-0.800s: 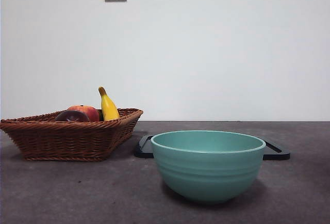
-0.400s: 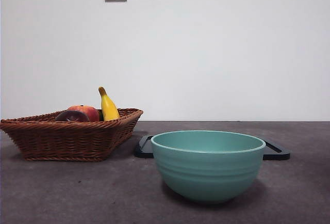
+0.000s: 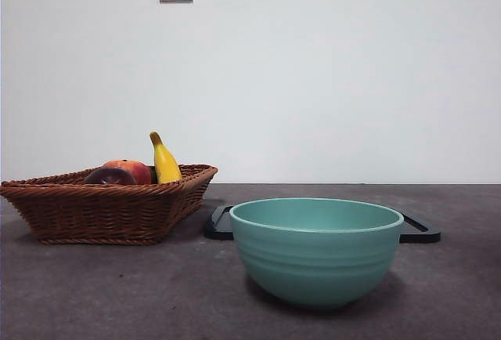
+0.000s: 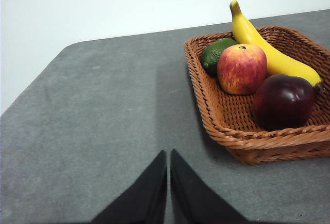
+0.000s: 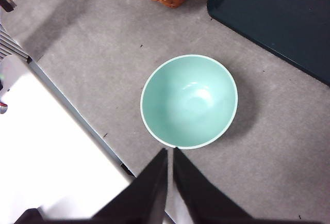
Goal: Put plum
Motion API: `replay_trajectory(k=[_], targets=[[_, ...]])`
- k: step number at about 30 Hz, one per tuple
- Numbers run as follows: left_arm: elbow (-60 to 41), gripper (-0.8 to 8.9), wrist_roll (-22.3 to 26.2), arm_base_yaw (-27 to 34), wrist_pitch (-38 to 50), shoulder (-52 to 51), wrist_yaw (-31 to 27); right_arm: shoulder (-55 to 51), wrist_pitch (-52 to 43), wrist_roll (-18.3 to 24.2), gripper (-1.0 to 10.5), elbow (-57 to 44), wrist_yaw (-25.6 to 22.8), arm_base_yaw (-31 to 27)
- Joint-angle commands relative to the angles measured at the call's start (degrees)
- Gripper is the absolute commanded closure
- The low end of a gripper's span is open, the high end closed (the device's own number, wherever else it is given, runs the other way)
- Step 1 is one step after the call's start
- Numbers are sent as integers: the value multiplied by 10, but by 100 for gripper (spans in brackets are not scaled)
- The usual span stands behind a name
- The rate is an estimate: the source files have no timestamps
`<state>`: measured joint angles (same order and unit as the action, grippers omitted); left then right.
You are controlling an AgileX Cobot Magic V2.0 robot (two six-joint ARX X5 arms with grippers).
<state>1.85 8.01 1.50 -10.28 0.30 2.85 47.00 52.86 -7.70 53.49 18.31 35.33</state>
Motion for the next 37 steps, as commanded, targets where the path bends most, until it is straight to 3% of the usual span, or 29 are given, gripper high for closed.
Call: replay_trajectory(k=[1, 24, 27, 31, 37], targets=[[-12, 805, -2, 1, -4, -1, -1, 4, -6, 7, 940, 10, 1, 4], [-12, 805, -2, 1, -4, -1, -1, 4, -5, 7, 940, 10, 1, 4], [-12, 805, -2, 1, -4, -1, -1, 1, -12, 36, 940, 10, -11, 2], [-12, 805, -2, 1, -4, -1, -1, -13, -99, 89, 940, 1, -39, -47], [-12, 805, -2, 1, -4, -1, -1, -74, -273, 93, 940, -72, -34, -185]])
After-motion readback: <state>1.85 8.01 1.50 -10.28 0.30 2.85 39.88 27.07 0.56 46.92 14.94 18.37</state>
